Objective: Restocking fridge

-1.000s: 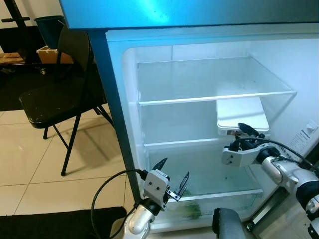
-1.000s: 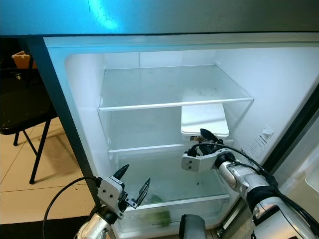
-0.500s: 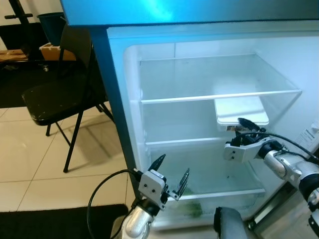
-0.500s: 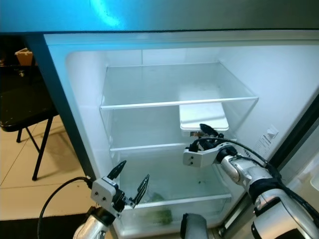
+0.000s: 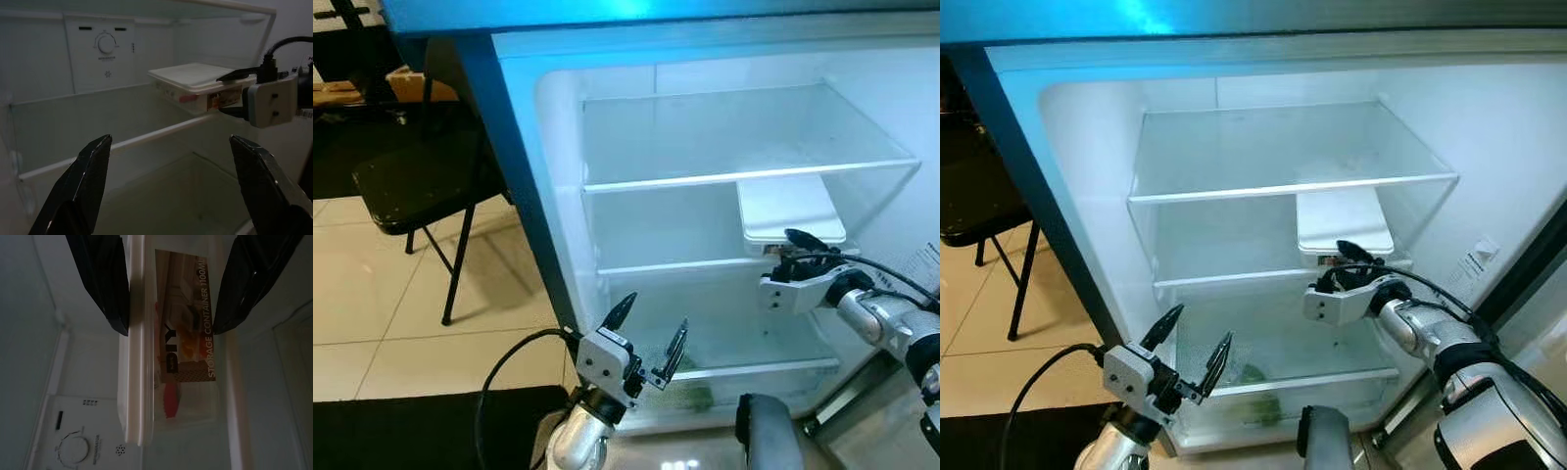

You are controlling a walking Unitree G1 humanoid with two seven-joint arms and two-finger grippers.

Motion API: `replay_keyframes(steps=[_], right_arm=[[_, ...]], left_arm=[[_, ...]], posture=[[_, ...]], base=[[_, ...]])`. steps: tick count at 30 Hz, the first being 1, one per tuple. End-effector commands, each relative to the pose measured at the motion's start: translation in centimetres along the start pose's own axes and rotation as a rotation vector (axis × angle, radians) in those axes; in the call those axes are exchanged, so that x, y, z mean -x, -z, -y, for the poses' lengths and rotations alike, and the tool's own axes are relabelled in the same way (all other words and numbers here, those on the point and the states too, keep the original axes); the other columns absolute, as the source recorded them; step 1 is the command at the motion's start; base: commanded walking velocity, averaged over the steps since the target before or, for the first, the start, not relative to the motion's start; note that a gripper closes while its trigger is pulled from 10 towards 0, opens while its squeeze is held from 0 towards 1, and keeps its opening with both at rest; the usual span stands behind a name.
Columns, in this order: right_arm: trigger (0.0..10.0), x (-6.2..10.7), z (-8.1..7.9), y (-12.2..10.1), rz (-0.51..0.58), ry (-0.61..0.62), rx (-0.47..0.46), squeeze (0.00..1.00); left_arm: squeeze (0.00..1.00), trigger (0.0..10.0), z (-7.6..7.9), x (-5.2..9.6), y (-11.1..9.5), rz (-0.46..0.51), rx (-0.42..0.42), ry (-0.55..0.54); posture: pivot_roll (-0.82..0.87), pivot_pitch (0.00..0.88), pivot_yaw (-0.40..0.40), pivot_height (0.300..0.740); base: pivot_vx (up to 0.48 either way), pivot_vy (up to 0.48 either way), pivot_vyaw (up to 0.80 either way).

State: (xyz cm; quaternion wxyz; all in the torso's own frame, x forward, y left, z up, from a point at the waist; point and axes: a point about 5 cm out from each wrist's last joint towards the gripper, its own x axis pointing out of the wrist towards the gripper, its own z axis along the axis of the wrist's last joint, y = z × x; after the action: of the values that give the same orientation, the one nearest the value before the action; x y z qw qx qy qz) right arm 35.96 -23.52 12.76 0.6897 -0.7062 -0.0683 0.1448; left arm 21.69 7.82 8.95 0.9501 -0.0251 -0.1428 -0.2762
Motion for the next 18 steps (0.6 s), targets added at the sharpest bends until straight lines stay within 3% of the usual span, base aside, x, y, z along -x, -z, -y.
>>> replay_keyframes(steps=[1,10,11,12,13,18], right_arm=[[10.0,0.0,0.7,0.5,-0.015,0.019,-0.004,0.00],[10.0,0.0,2.1,1.7,-0.042,0.018,0.107,0.00],[10.0,0.0,2.3,1.9,-0.053,0.016,0.129,0.29],[10.0,0.0,2.4,2.1,-0.060,0.014,0.143,0.29],[10.0,0.1,2.6,2.3,-0.068,0.017,0.151,0.73],[10.0,0.1,3.1,2.7,-0.090,0.024,0.176,0.72]], left_arm=[[0.00,10.0,-0.1,0.4,0.0,-0.021,0.001,0.012],[0.00,10.0,-0.1,1.1,-0.5,-0.057,0.006,0.020],[0.00,10.0,-0.1,1.1,-0.5,-0.059,0.007,0.021],[0.00,10.0,0.0,1.0,-0.5,-0.061,0.009,0.021],[0.00,10.0,0.0,1.0,-0.6,-0.062,0.010,0.021],[0.00,10.0,0.0,0.8,-0.6,-0.068,0.013,0.021]], posture=[[0.10,0.144,-0.003,0.430],[0.10,0.155,0.003,0.430],[0.11,0.154,0.004,0.430],[0.11,0.154,0.004,0.430],[0.11,0.152,0.005,0.430],[0.10,0.146,0.006,0.430]], base=[[0.000,0.000,0.00],[0.000,0.000,0.00],[0.000,0.000,0.00],[0.000,0.000,0.00],[0.000,0.000,0.00],[0.000,0.000,0.00]])
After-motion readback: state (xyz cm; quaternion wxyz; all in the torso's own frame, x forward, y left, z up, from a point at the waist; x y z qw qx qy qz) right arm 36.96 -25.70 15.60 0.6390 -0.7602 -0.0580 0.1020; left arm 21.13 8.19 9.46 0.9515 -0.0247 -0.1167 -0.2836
